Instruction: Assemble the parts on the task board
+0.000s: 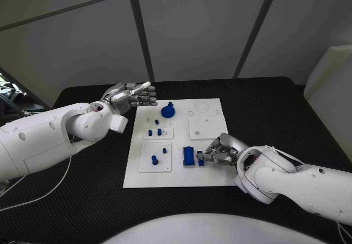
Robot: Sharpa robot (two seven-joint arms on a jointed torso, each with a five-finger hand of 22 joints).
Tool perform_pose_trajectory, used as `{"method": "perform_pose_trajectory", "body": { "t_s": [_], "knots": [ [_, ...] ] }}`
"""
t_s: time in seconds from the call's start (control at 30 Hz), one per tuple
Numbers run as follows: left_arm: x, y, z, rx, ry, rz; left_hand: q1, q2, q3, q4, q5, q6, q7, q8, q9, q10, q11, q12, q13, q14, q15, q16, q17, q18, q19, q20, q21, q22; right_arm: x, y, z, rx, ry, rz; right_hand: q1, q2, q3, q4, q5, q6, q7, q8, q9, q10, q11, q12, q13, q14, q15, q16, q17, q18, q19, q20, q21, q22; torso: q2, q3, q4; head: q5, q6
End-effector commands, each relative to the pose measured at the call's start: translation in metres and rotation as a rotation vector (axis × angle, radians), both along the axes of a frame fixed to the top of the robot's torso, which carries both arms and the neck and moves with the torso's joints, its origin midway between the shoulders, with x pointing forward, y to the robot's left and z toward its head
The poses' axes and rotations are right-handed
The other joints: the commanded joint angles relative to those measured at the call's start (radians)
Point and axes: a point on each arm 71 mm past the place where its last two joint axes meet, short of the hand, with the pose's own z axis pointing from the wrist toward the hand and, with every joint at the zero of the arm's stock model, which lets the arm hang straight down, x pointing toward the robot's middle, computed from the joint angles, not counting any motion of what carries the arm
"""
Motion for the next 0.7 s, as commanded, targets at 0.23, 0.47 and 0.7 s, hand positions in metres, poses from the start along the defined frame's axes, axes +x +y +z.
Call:
{"method": "perform_pose_trajectory", "body": {
  "t_s": [0.23, 0.47, 0.7],
  "knots": [
    [-0.0001, -0.0014, 0.0015, -0.006, -0.004, -0.013, 0.005, 0.004, -0.006, 0.000, -0.001, -0.003, -0.005, 0.005, 0.000, -0.006, -0.004, 0.004, 0.000, -0.003, 0.004, -0.004, 0.001, -0.012, -0.003, 0.004, 0.000, -0.001, 0.0004, -0.0013, 0.0015, -0.034, -0.025, 0.019, 0.005, 0.001, -0.010, -0.009, -0.009, 0.000, 0.000, 0.007, 0.006, 0.030, -0.002, -0.006, 0.102, 0.084, -0.007, -0.005, 0.152, -0.018, 0.095, -0.006, -0.006, 0.256, 0.000, 0.0006, 0.0003, -0.003, 0.001],
    [0.0000, -0.0013, 0.0013, -0.005, -0.004, -0.013, 0.005, 0.004, -0.006, 0.000, -0.001, -0.003, -0.005, 0.005, 0.000, -0.006, -0.004, 0.004, 0.000, -0.003, 0.004, -0.004, 0.001, -0.012, -0.003, 0.004, 0.000, -0.001, 0.0007, -0.0004, 0.0018, -0.057, -0.041, 0.046, 0.115, 0.005, 0.004, -0.079, -0.135, -0.003, -0.004, 0.011, 0.021, 0.029, -0.006, -0.006, 0.105, 0.085, -0.011, -0.005, 0.154, -0.018, 0.094, -0.010, -0.008, 0.256, 0.000, 0.0008, 0.0006, -0.003, 0.001],
    [0.0002, -0.0011, 0.0012, -0.005, -0.004, -0.012, 0.005, 0.004, -0.006, 0.000, -0.001, -0.003, -0.005, 0.005, 0.000, -0.006, -0.004, 0.004, 0.000, -0.003, 0.004, -0.004, 0.001, -0.012, -0.003, 0.004, 0.000, -0.001, 0.0013, 0.0007, 0.0012, -0.080, -0.049, 0.076, 0.151, 0.004, 0.006, -0.111, -0.191, -0.003, -0.004, 0.012, 0.028, 0.030, -0.006, -0.004, 0.107, 0.085, -0.010, -0.003, 0.156, -0.018, 0.093, -0.010, -0.009, 0.256, 0.000, 0.0005, 0.0001, -0.003, -0.001]
  ]
}}
